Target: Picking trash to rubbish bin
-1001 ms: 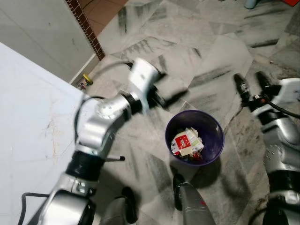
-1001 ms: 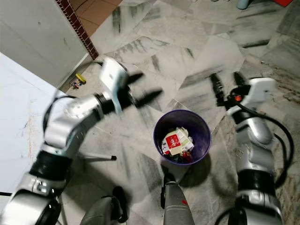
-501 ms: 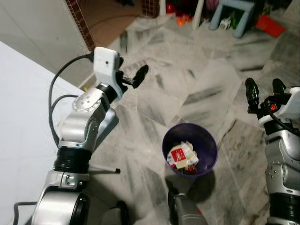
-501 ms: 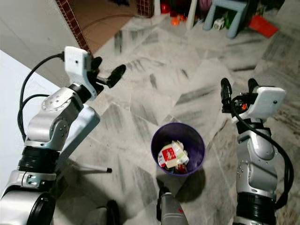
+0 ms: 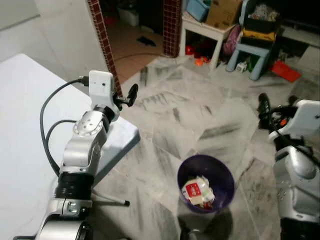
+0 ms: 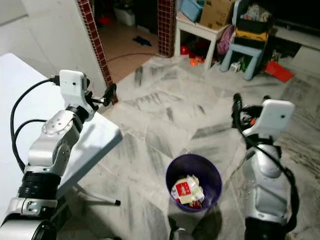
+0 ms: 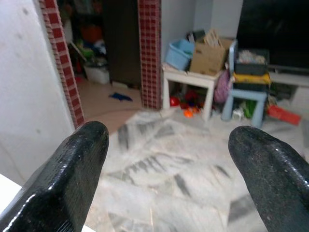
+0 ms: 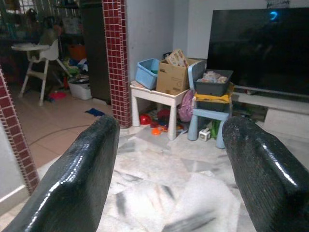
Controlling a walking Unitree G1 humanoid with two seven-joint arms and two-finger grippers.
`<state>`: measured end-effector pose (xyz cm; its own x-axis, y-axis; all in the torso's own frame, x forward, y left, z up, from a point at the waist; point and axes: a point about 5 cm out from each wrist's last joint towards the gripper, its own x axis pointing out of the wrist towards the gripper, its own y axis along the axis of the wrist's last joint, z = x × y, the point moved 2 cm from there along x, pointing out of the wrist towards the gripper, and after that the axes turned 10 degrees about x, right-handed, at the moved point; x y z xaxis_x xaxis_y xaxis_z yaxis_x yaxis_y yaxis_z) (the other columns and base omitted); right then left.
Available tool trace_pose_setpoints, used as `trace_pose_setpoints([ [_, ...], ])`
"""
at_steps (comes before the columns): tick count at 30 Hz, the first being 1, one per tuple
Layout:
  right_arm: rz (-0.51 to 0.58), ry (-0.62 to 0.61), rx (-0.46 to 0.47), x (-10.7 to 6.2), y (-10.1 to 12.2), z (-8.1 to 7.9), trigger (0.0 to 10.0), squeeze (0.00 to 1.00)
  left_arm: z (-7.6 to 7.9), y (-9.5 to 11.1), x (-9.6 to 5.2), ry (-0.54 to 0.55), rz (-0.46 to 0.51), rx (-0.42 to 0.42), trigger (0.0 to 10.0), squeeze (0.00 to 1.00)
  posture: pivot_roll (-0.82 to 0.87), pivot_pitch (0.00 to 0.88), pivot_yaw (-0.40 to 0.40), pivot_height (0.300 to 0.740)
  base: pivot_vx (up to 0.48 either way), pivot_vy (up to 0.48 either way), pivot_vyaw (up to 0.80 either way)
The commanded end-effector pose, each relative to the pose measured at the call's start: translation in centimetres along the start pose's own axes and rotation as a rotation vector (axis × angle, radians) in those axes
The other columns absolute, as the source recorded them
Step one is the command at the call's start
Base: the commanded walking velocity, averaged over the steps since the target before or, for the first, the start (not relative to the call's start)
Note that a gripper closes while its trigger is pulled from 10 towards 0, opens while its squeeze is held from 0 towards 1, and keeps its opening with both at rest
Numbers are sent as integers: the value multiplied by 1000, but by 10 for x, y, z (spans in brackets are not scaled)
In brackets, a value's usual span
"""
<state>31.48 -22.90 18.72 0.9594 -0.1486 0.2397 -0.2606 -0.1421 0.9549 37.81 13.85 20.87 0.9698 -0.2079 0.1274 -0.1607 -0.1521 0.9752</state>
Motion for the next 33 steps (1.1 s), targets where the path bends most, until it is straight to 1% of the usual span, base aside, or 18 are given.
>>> trace_pose_setpoints([
  [1,11,-19,-4,-2,3,0,10000,0,3,-8,-2,-4,-19,5,10000,0,-90,35,21,740,0,0,0],
  [3,-2,-41,15,-6,-2,1,10000,0,4,-11,-3,-1,-21,-4,10000,0,-95,31,27,740,0,0,0],
  [5,-3,-46,15,-6,-3,1,10000,0,5,-12,-4,-4,-20,-6,10000,0,-95,31,27,740,0,0,0],
  [6,-9,-58,20,-8,-5,3,10000,0,7,-13,-4,-17,-21,-46,10000,0,-97,22,30,740,0,0,0],
  [11,-5,-61,26,-10,-7,0,10000,0,4,-16,-4,-8,-16,-22,10000,0,-101,14,42,740,0,0,0],
  [18,-13,-63,11,-11,-10,0,10000,0,5,-15,-1,-17,-12,-22,10000,0,-102,4,48,740,0,0,0],
  [23,-20,-62,17,-11,-11,0,10000,0,8,-15,0,-24,-8,-28,10000,0,-101,0,45,740,0,0,666],
  [25,-27,-54,11,-11,-12,0,10000,0,13,-16,1,-39,-4,-31,10000,0,-100,0,41,740,0,0,800],
  [29,-32,-48,10,-10,-13,0,10000,0,17,-18,0,-55,-6,-30,10000,0,-98,0,37,740,0,0,800],
  [33,-31,-45,10,-9,-13,1,10000,0,18,-18,1,-60,-5,-29,10000,0,-97,0,33,740,0,0,800],
])
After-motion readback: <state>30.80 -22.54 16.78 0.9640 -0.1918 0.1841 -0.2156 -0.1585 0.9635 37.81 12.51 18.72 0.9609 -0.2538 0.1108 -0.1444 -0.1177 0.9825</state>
